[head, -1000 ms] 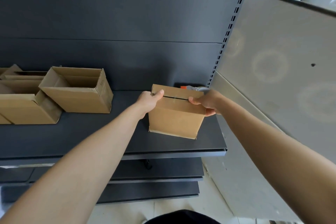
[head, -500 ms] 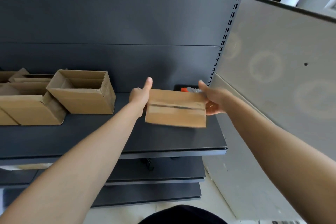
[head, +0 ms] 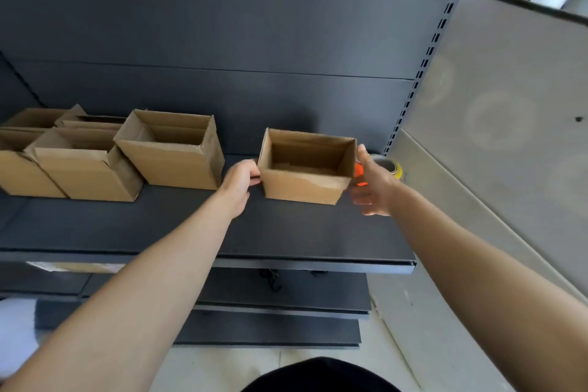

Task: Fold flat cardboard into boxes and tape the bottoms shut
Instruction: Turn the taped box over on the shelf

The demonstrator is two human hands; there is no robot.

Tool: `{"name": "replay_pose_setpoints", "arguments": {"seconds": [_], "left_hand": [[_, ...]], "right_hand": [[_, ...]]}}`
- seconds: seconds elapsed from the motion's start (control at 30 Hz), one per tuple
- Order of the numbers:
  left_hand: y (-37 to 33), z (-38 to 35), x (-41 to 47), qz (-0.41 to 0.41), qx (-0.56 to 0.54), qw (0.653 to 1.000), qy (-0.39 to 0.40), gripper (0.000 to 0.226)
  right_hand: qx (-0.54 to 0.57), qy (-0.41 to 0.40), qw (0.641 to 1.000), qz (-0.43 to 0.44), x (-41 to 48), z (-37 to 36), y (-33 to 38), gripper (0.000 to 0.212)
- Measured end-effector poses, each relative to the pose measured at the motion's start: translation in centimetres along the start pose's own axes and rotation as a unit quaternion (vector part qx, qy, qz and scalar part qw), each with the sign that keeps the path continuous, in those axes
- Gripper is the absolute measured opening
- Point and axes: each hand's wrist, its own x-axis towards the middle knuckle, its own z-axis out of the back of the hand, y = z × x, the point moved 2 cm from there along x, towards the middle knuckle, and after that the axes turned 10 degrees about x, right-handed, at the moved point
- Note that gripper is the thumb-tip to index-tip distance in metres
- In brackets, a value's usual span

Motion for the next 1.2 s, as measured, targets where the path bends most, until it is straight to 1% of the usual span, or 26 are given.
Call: {"name": "replay_pose_setpoints", "arguments": {"seconds": [0.07,0.13,0.23,0.3,0.43,0.57,0.67,0.7,0.83,0.93,1.0,1.1,1.17,1.2], "left_hand": [[-0.4,0.3,0.3,-0.002,0.009,1.0,-0.005,0.042],[-0.8,0.2,0.6,-0.004,0.038,0.999,-0.008,0.052],[-1.5,0.1,1.0,-0.021,0.05,0.998,-0.03,0.055],[-2.2,-0.1,1.2,-0.034,0.054,0.998,-0.027,0.057],[-3.8,-0.8,1.3,-0.04,0.053,0.998,-0.01,0.061],[-4.1,-1.1,1.6,-0.025,0.067,0.997,-0.009,0.076],[-4.2,-1.4,1.9,-0.018,0.056,0.998,0.008,0.076],[-4.3,-1.4,2.1,-0.015,0.051,0.999,0.008,0.074],[-4.3,-1.5,2.2,0.013,0.028,0.998,-0.046,0.063],[-3.8,-1.4,1.7,0.04,-0.004,0.993,-0.11,0.064],[-3.2,-1.0,1.2,0.049,-0.027,0.988,-0.147,0.064],[-2.6,0.3,0.1,0.062,-0.032,0.978,-0.194,0.069],[-2.3,1.6,-0.8,0.072,-0.034,0.972,-0.22,0.069],[-2.2,2.3,-1.5,0.077,-0.036,0.969,-0.232,0.065]], "right_hand": [[0.007,-0.007,1.0,0.021,0.1,-0.4,0.2,0.091],[0.017,-0.01,0.999,0.047,0.1,-1.0,0.7,0.087],[0.018,-0.008,0.997,0.073,0.1,-1.6,1.5,0.071],[0.004,-0.01,0.996,0.087,0.0,-1.9,2.2,0.059],[0.003,-0.028,0.994,0.107,0.7,-2.0,3.7,0.073],[0.013,0.004,0.995,0.097,1.4,-2.6,4.1,0.067],[0.057,0.04,0.995,0.078,2.3,-2.9,4.0,0.057],[0.065,0.047,0.994,0.073,2.5,-3.0,3.9,0.057],[0.1,0.041,0.991,0.077,2.7,-3.1,3.6,0.069],[0.114,0.024,0.989,0.094,2.5,-3.4,3.8,0.066],[0.087,-0.014,0.991,0.101,2.3,-3.8,4.0,0.063],[0.019,-0.075,0.991,0.108,2.2,-4.8,4.0,0.065],[-0.03,-0.075,0.991,0.106,1.8,-6.0,4.0,0.064],[-0.059,-0.067,0.991,0.102,1.4,-6.6,4.0,0.066]]}}
